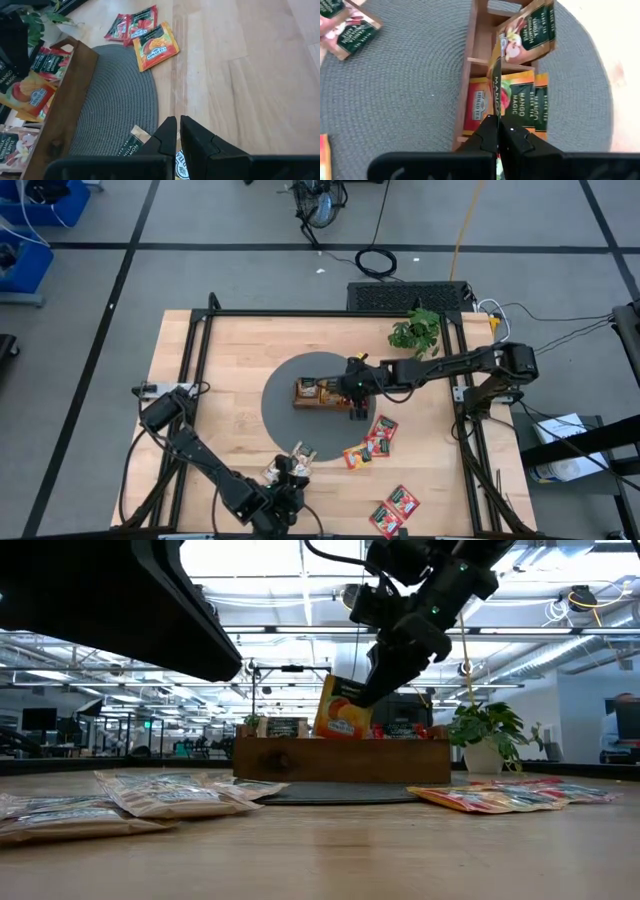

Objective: Pick & Place Tea
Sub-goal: Put the left yellow tea sachet into the middle section of the wooden organizer

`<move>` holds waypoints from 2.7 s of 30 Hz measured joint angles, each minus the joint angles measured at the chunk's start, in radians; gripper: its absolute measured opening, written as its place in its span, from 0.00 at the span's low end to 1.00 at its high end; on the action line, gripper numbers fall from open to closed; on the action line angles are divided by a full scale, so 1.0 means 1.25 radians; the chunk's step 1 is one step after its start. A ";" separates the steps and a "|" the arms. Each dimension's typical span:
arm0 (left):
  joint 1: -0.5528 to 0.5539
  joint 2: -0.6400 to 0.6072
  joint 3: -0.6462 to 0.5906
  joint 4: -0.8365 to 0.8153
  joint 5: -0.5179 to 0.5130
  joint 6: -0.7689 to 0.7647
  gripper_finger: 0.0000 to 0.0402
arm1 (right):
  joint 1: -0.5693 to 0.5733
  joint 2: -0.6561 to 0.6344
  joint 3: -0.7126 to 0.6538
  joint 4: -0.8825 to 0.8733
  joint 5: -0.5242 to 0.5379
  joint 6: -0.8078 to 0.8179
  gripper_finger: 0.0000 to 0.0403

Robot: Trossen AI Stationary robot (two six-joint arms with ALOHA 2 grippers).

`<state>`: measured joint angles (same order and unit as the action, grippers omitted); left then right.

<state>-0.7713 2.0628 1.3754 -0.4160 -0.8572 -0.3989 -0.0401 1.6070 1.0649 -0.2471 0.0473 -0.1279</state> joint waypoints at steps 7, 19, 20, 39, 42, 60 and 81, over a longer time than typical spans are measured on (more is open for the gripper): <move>0.010 0.000 0.000 0.001 0.015 -0.004 0.08 | -0.017 0.011 0.000 -0.006 -0.001 0.011 0.00; 0.021 -0.001 -0.001 -0.007 0.032 -0.002 0.08 | -0.026 0.133 0.174 -0.219 -0.014 0.042 0.00; 0.021 -0.001 -0.003 -0.008 0.039 -0.004 0.08 | -0.026 0.146 0.179 -0.229 -0.010 0.043 0.00; 0.014 -0.001 -0.019 -0.028 0.039 -0.045 0.08 | -0.025 0.160 0.186 -0.192 0.002 0.038 0.12; 0.013 -0.001 -0.019 -0.042 0.039 -0.058 0.08 | -0.024 0.160 0.186 -0.192 0.003 0.056 0.19; 0.008 -0.001 -0.019 -0.049 0.042 -0.066 0.08 | 0.013 0.118 0.186 -0.139 0.043 -0.013 0.28; 0.007 -0.001 -0.019 -0.048 0.045 -0.065 0.08 | -0.023 0.127 0.138 -0.055 -0.061 -0.024 0.28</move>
<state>-0.7620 2.0621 1.3514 -0.4759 -0.8013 -0.4805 -0.0688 1.7660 1.2370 -0.3157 -0.0283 -0.1581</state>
